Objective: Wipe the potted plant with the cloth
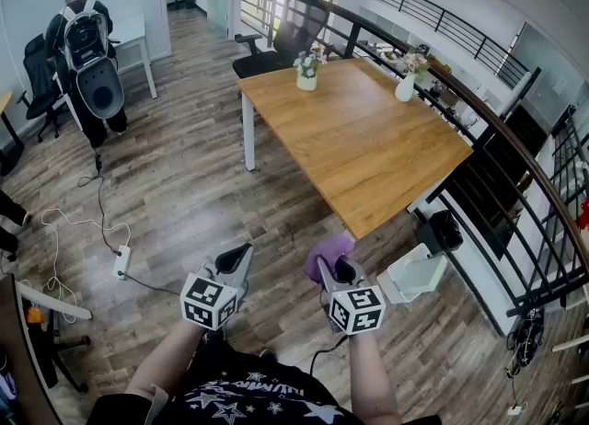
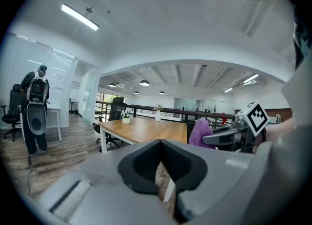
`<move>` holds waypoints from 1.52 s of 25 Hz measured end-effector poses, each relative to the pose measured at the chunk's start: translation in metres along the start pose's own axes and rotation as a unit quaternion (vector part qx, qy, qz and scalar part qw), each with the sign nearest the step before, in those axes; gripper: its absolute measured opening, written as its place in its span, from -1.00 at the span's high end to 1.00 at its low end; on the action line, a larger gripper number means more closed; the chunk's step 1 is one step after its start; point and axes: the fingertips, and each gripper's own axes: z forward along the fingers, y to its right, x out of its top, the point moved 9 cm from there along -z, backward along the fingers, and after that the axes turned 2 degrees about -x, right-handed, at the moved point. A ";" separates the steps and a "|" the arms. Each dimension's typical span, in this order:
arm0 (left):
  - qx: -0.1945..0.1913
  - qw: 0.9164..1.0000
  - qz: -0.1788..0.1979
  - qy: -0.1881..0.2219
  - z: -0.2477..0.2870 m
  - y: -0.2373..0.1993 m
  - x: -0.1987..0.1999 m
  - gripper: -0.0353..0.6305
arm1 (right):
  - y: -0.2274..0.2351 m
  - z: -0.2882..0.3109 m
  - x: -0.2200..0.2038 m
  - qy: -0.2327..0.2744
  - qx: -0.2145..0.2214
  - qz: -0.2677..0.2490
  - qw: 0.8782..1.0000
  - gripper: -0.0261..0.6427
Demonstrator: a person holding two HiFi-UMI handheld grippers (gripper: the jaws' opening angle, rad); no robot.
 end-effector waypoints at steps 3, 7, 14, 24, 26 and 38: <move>0.001 1.000 -0.002 -0.001 -0.002 0.005 -0.001 0.89 | -0.002 -0.005 0.000 -0.003 0.007 -0.006 1.000 0.67; 0.005 1.000 -0.016 -0.003 -0.004 0.006 -0.006 0.89 | -0.003 -0.010 -0.001 -0.004 0.008 -0.009 1.000 0.67; 0.009 1.000 -0.015 -0.006 -0.004 0.011 -0.007 0.89 | 0.004 -0.019 -0.004 -0.005 0.000 -0.009 1.000 0.67; 0.026 0.999 -0.028 -0.001 -0.007 0.002 -0.012 0.89 | 0.005 -0.010 -0.017 -0.027 0.009 -0.034 0.999 0.67; 0.028 0.999 -0.034 -0.003 -0.002 -0.003 -0.015 0.89 | 0.008 -0.005 -0.018 -0.028 0.005 -0.029 0.999 0.67; 0.015 0.999 -0.044 -0.008 0.071 -0.085 0.003 0.89 | 0.050 0.081 0.012 -0.037 -0.044 0.006 0.998 0.66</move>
